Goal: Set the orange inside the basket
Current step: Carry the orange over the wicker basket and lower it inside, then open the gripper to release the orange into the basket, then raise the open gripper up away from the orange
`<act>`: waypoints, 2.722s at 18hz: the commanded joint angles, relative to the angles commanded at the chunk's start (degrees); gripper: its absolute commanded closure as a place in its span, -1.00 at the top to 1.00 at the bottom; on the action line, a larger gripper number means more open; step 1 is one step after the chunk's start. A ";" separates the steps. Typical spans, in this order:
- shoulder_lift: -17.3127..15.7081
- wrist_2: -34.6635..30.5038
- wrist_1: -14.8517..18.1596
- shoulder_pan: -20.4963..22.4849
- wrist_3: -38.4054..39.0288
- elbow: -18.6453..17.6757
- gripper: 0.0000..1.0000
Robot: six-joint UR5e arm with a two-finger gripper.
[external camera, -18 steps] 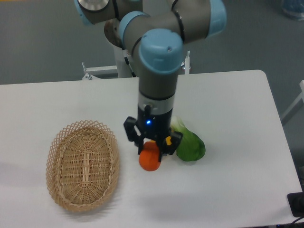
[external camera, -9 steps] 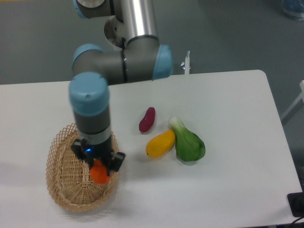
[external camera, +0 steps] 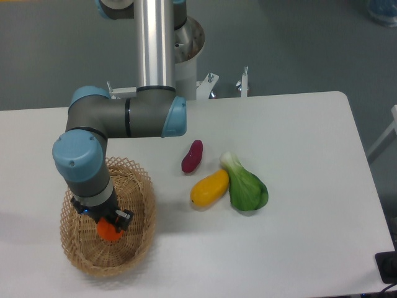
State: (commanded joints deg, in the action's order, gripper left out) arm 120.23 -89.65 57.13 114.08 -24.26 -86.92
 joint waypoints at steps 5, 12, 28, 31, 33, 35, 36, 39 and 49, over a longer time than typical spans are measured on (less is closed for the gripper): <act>1.58 -1.05 0.09 -0.09 0.18 0.09 -0.05; 1.76 -1.14 -0.09 -0.88 0.35 -0.18 0.06; -1.93 -1.41 -0.18 -0.53 -4.21 0.70 1.00; -4.30 -1.32 -0.26 0.70 -5.44 0.18 1.00; -5.79 -1.06 0.35 1.84 -7.90 0.17 1.00; -7.37 -0.70 0.53 3.07 -10.27 0.09 1.00; -7.64 -0.70 0.53 3.34 -10.37 0.17 1.00; -7.73 -0.70 0.53 4.04 -10.37 0.79 1.00; -8.43 -0.70 0.18 4.66 -10.37 0.88 1.00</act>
State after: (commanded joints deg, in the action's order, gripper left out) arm 111.80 -90.35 57.30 118.74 -34.63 -86.04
